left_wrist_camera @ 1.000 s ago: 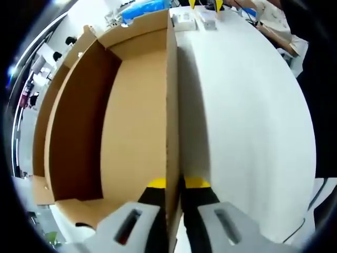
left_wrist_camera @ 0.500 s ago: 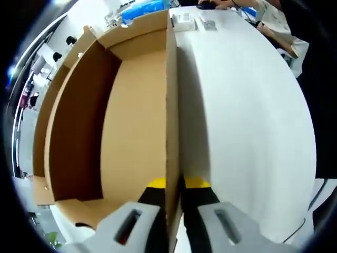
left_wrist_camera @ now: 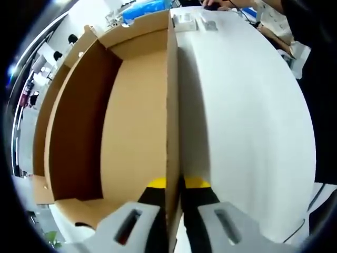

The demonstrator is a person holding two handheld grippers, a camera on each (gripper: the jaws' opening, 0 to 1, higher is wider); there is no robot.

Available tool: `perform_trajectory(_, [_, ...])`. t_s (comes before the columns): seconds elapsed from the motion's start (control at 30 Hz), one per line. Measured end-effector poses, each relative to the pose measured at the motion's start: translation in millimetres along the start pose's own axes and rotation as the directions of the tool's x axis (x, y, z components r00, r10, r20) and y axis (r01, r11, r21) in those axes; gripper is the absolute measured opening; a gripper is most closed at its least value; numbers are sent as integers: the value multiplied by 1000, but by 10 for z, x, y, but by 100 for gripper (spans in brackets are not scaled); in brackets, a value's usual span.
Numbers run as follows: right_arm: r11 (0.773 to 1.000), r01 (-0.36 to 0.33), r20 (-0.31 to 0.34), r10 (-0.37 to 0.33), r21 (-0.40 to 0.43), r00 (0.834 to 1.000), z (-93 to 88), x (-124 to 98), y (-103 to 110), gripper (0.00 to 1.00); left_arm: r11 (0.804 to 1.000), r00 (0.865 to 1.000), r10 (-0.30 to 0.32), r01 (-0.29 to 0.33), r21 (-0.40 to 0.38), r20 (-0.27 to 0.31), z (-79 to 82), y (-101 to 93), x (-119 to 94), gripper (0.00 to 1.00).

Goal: Operate the shoe box by opening the lid, removing the specified soft item, and placing it in the target area until the item is outside and the box remains undamaged.

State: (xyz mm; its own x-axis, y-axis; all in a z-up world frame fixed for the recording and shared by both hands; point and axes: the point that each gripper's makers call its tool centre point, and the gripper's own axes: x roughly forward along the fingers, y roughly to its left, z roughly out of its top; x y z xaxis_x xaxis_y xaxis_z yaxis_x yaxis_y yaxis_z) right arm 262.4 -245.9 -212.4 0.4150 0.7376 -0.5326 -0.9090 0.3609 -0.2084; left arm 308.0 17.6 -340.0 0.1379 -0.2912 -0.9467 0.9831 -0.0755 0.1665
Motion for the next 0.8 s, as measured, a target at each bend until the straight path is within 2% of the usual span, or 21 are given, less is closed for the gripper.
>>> perform_trajectory(0.13, [1000, -3, 29, 3, -2, 1000, 129, 81, -36, 44, 1000, 1000, 5, -5, 3, 1, 2, 1, 0, 3])
perform_trajectory(0.27, [999, -15, 94, 11, 39, 996, 352, 155, -127, 45, 1000, 1000, -8, 8, -10, 1, 2, 10, 2, 3])
perform_trajectory(0.37, [998, -17, 91, 12, 60, 996, 390, 226, -197, 45, 1000, 1000, -9, 9, -9, 1, 1, 7, 2, 3])
perform_trajectory(0.53, [988, -27, 126, 8, 152, 992, 471, 346, -324, 47, 1000, 1000, -7, 7, -6, 2, 0, 8, 4, 3])
perform_trajectory(0.63, [979, -28, 191, -11, 200, 981, 618, 372, -433, 47, 1000, 1000, -5, 5, -4, 2, -1, 7, 5, 3])
perform_trajectory(0.73, [958, -46, 226, -20, 282, 974, 707, 384, -563, 47, 1000, 1000, -7, 7, -9, 2, -2, 6, 5, 3])
perform_trajectory(0.8, [963, -18, 253, -53, 269, 966, 766, 382, -707, 47, 1000, 1000, -8, 8, -8, 2, -6, -21, 0, 3])
